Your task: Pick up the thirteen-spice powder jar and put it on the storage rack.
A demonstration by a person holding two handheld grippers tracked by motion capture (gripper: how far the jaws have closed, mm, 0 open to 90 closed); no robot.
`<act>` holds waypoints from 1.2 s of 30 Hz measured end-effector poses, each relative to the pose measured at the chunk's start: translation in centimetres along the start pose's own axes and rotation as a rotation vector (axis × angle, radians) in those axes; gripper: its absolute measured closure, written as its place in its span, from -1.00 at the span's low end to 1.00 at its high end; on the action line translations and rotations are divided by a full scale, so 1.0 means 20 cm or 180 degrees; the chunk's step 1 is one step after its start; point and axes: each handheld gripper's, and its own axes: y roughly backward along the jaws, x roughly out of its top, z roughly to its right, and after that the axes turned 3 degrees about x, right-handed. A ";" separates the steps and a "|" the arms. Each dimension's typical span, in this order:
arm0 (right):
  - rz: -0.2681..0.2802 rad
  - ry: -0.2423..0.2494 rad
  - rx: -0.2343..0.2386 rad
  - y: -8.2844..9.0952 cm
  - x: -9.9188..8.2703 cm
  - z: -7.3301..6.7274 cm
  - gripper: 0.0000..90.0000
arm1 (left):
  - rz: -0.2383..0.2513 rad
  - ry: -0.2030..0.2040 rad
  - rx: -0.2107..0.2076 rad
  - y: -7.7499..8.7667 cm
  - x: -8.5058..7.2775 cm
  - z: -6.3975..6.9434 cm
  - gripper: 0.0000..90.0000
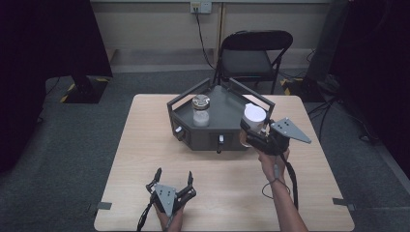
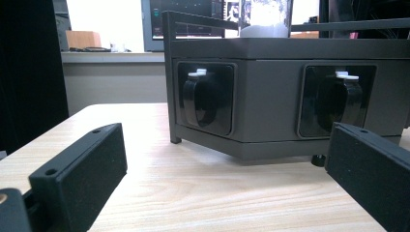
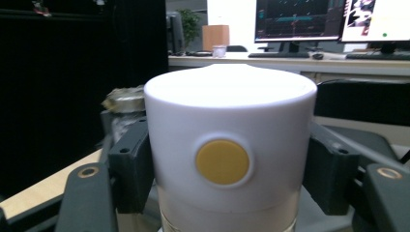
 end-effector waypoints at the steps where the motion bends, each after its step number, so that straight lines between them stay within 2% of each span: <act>1: -0.0008 -0.0002 -0.0032 -0.02 0.01 0.00 -0.34 | 0.0000 0.0000 -0.0001 0.00 0.00 0.00 -0.99; 10: -0.0008 -0.0116 -0.0150 -0.18 0.10 0.01 -0.34 | 0.0000 -0.0002 -0.0015 0.00 0.00 0.00 -0.99; 13: -0.0031 -0.0081 -0.0200 -0.24 0.12 -0.01 -0.34 | -0.0001 -0.0002 -0.0019 0.00 0.00 -0.01 -0.99; 16: -0.0046 -0.0061 -0.0301 -0.30 0.12 -0.04 -0.34 | 0.0000 -0.0002 -0.0019 0.00 0.00 -0.01 -0.99; 22: -0.0113 -0.0042 -0.0406 -0.40 0.10 -0.06 -0.34 | 0.0001 -0.0001 -0.0026 0.00 0.00 -0.01 -0.99; 25: -0.0113 -0.0099 -0.0448 -0.42 0.09 -0.07 -0.34 | 0.0001 -0.0001 -0.0026 0.00 0.00 -0.01 -0.99; 36: -0.0210 -0.0060 -0.0448 -0.45 0.06 -0.07 -0.34 | 0.0001 -0.0001 -0.0031 0.00 0.00 -0.01 -0.99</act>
